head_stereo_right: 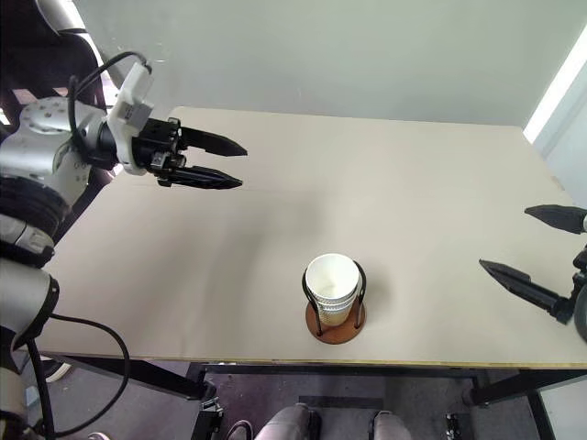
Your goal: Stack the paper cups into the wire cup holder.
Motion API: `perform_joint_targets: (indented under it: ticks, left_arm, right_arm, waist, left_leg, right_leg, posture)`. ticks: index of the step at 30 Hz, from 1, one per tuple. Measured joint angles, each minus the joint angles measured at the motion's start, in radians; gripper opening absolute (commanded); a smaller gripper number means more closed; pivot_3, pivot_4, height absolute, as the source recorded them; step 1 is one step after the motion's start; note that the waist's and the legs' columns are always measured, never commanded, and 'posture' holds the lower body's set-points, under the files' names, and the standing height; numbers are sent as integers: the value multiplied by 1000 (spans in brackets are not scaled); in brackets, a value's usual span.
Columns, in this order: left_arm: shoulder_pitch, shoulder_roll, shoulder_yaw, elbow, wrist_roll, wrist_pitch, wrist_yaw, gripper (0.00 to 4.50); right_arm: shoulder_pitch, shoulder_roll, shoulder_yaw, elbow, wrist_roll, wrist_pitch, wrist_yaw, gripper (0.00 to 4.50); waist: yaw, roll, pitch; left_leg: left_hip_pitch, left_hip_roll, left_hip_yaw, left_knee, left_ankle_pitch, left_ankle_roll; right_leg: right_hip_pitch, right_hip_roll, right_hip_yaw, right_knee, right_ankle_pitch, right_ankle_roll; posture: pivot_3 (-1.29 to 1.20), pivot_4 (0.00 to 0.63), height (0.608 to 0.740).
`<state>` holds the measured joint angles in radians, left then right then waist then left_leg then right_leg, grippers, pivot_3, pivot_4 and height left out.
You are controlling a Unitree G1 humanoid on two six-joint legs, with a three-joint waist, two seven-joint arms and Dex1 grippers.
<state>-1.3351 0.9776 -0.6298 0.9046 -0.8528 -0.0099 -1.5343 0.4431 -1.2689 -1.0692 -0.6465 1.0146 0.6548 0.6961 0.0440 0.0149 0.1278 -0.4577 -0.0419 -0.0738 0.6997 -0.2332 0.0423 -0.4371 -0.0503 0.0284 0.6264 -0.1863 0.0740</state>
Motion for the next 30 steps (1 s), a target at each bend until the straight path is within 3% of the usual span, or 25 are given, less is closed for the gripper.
perform_joint_targets:
  ticks: [7,13,21,30]
  left_arm:
    - [302,34,291,-161,159,98,191,3019]
    - [422,39,489,-275,235,163,287,3019]
    - [529,-9,595,-364,326,177,325,3019]
    - [538,-76,660,-363,417,145,374,3019]
  right_arm:
    - [-197,19,211,167,-176,-59,58,4500]
    - [-361,63,357,253,-281,-103,59,4500]
    - [-458,98,427,283,-340,-99,64,4500]
    - [-500,138,452,283,-355,-67,68,4500]
  waist:
    - [-5,0,0]
    - [-11,0,0]
    - [-12,0,0]
    - [-13,0,0]
  left_leg:
    - [2,1,1,-1,0,-1]
    - [5,2,1,-2,2,-4]
    - [5,2,0,-2,6,-7]
    - [5,2,-1,-3,2,-11]
  right_leg:
    - [0,2,1,0,0,1]
    - [0,2,2,1,2,-3]
    - [0,2,2,2,4,-12]
    - [-1,3,2,2,9,-15]
  posture:
    - [0,150,740]
    - [0,150,740]
    - [0,150,740]
    - [0,150,740]
